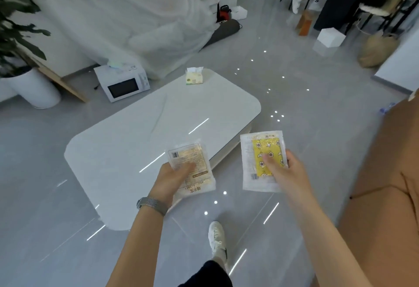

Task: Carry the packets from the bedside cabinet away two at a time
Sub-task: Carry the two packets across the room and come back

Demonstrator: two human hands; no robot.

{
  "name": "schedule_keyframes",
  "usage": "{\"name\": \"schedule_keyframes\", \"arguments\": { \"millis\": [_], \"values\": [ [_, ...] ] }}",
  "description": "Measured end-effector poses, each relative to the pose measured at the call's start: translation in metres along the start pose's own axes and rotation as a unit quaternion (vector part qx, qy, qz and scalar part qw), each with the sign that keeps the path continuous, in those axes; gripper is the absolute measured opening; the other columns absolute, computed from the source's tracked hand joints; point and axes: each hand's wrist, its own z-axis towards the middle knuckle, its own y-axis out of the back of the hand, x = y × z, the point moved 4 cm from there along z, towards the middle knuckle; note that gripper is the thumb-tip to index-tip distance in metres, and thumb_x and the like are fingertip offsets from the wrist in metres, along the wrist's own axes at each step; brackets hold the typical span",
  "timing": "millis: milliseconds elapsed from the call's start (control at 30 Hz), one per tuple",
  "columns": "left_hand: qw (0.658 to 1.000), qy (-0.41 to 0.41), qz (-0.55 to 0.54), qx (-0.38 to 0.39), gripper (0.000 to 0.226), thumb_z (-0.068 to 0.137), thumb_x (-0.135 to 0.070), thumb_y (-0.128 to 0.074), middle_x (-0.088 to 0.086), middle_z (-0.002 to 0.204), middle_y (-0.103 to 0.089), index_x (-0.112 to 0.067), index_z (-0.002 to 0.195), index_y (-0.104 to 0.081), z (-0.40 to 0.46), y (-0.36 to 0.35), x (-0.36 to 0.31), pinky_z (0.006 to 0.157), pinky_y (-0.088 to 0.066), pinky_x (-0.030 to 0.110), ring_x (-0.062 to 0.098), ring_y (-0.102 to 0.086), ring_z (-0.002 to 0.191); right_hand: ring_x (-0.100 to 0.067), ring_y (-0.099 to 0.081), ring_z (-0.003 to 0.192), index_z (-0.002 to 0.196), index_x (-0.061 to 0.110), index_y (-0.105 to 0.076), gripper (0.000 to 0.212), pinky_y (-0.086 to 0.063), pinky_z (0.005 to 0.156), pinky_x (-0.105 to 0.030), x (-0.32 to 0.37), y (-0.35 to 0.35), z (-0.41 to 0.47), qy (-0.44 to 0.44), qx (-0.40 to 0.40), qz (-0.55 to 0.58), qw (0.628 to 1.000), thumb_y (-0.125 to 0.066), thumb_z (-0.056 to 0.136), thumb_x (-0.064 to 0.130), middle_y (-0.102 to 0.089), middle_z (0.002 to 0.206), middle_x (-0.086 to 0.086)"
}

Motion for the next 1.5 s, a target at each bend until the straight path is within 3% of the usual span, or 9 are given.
{"name": "schedule_keyframes", "arguments": {
  "millis": [300,433,533,767,967,1100,1300,1400,1500],
  "values": [
    [0.997,0.04,-0.056,-0.02,0.012,0.091,-0.012,-0.065,0.004,0.094,-0.077,-0.013,0.1,-0.072,0.139,-0.054,-0.008,0.076,-0.06,0.034,0.022,-0.073,0.09,-0.006,-0.071,0.083,0.103,0.024,-0.064,0.012,-0.053,0.067,-0.02,0.001,-0.013,0.155,-0.041,0.097,-0.058,0.993,-0.066,0.09,0.024,-0.074,0.093,0.008],
    [0.996,0.048,-0.059,-0.036,0.015,0.09,-0.013,-0.066,0.004,0.097,-0.076,-0.01,0.105,-0.071,0.171,-0.068,-0.008,0.085,-0.058,0.039,0.021,-0.073,0.092,-0.015,-0.07,0.093,0.103,0.022,-0.066,0.012,-0.053,0.084,-0.034,-0.011,-0.027,0.218,-0.063,0.121,-0.047,0.99,-0.066,0.091,0.02,-0.074,0.102,0.001],
    [0.994,0.052,-0.055,-0.084,0.012,0.09,-0.014,-0.067,0.001,0.095,-0.077,-0.012,0.101,-0.072,0.19,-0.074,0.004,0.088,-0.057,0.038,0.018,-0.073,0.091,-0.009,-0.069,0.088,0.101,0.021,-0.065,0.011,-0.054,0.079,-0.024,-0.028,-0.042,0.26,-0.064,0.156,-0.052,0.984,-0.065,0.091,0.016,-0.072,0.099,0.003],
    [0.967,0.067,-0.129,-0.208,0.023,0.088,-0.034,-0.065,0.004,0.095,-0.077,-0.015,0.097,-0.074,0.201,-0.099,0.076,0.083,-0.056,0.038,0.021,-0.073,0.092,-0.014,-0.069,0.093,0.102,0.02,-0.065,0.014,-0.054,0.085,-0.03,-0.099,-0.058,0.332,-0.085,0.268,-0.101,0.954,-0.068,0.089,0.017,-0.073,0.097,0.005],
    [0.951,0.099,-0.141,-0.255,0.033,0.08,-0.038,-0.065,0.003,0.095,-0.077,-0.014,0.102,-0.073,0.243,-0.128,0.184,0.083,-0.058,0.039,0.021,-0.073,0.09,-0.013,-0.07,0.093,0.102,0.024,-0.064,0.016,-0.054,0.085,-0.033,-0.191,-0.065,0.383,-0.079,0.331,-0.117,0.933,-0.069,0.087,0.02,-0.074,0.099,0.005],
    [0.958,0.094,-0.104,-0.249,0.021,0.089,-0.029,-0.064,0.003,0.095,-0.077,-0.014,0.101,-0.074,0.289,-0.129,0.255,0.084,-0.058,0.038,0.022,-0.073,0.093,-0.012,-0.07,0.095,0.105,0.026,-0.063,0.019,-0.054,0.084,-0.032,-0.276,-0.087,0.418,-0.075,0.363,-0.101,0.923,-0.068,0.088,0.019,-0.074,0.1,0.008],
    [0.975,0.06,0.091,-0.194,0.019,0.086,-0.035,-0.067,-0.004,0.079,-0.077,-0.019,0.083,-0.076,0.362,-0.108,0.322,0.074,-0.059,0.033,0.012,-0.074,0.077,-0.006,-0.069,0.097,0.119,0.038,-0.05,0.046,-0.053,0.072,-0.016,-0.385,-0.139,0.451,-0.044,0.473,-0.09,0.875,-0.07,0.08,0.024,-0.072,0.103,0.014],
    [0.974,0.029,0.145,-0.171,0.03,0.08,-0.044,-0.066,-0.001,0.081,-0.077,-0.016,0.084,-0.077,0.387,-0.108,0.343,0.076,-0.06,0.04,0.017,-0.074,0.078,-0.007,-0.067,0.105,0.129,0.043,-0.043,0.061,-0.054,0.082,-0.022,-0.423,-0.161,0.461,-0.011,0.524,-0.08,0.848,-0.072,0.077,0.028,-0.068,0.114,0.016],
    [0.964,-0.013,0.175,-0.199,0.045,0.077,-0.057,-0.064,0.002,0.084,-0.077,-0.015,0.087,-0.077,0.392,-0.107,0.365,0.079,-0.059,0.046,0.021,-0.074,0.081,-0.01,-0.07,0.095,0.127,0.046,-0.035,0.065,-0.054,0.075,-0.019,-0.45,-0.176,0.467,0.013,0.552,-0.049,0.832,-0.071,0.079,0.022,-0.072,0.108,0.011]
  ]
}}
